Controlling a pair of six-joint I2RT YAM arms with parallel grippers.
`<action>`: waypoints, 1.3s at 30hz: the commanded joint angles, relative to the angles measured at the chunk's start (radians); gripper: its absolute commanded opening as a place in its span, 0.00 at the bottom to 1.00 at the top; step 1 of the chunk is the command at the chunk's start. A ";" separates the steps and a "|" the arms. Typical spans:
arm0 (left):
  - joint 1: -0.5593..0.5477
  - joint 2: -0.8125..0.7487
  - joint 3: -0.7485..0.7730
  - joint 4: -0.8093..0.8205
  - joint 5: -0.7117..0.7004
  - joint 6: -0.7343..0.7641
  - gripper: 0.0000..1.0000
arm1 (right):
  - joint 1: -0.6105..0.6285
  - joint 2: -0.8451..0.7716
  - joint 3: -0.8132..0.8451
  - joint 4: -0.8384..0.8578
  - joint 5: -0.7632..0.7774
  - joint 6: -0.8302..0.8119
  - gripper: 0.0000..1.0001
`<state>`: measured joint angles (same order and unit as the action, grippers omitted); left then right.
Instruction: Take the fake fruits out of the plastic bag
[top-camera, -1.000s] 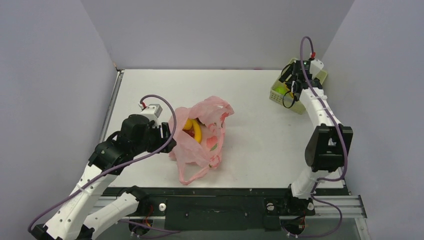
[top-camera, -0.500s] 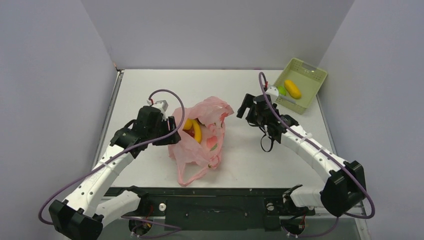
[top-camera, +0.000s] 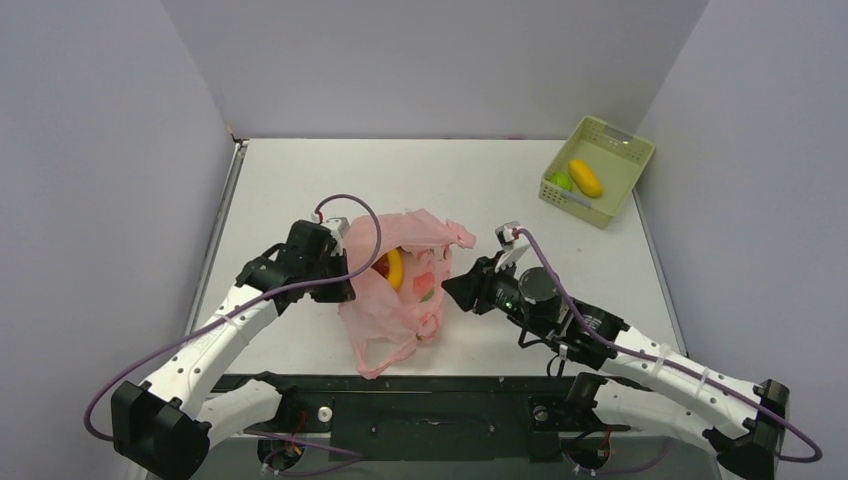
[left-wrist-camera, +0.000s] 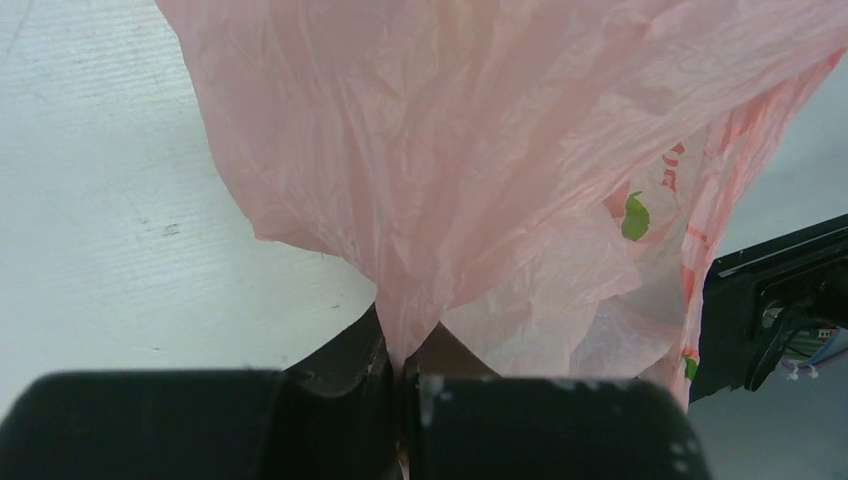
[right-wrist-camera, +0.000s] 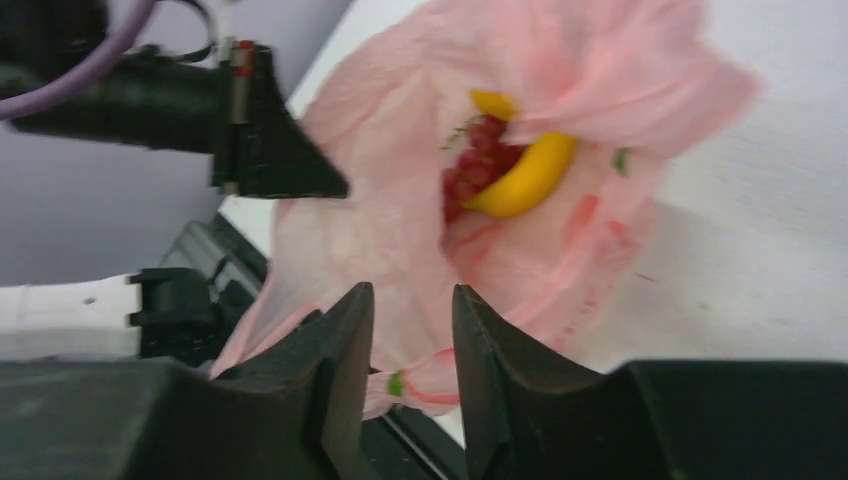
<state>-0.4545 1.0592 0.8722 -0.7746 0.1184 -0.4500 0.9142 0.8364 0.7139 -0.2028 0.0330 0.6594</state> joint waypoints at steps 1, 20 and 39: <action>0.008 -0.016 0.087 -0.027 0.026 0.075 0.00 | 0.157 0.006 -0.051 0.344 0.107 -0.052 0.38; 0.009 0.019 0.184 -0.068 0.041 0.103 0.35 | 0.170 0.747 0.201 0.575 -0.010 -0.126 0.40; 0.054 0.079 0.142 -0.018 -0.110 0.194 0.50 | 0.274 0.810 0.081 0.706 0.049 -0.025 0.31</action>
<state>-0.4137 1.1542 1.0008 -0.8349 0.0307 -0.3130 1.1969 1.8122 0.8043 0.5121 0.0044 0.6651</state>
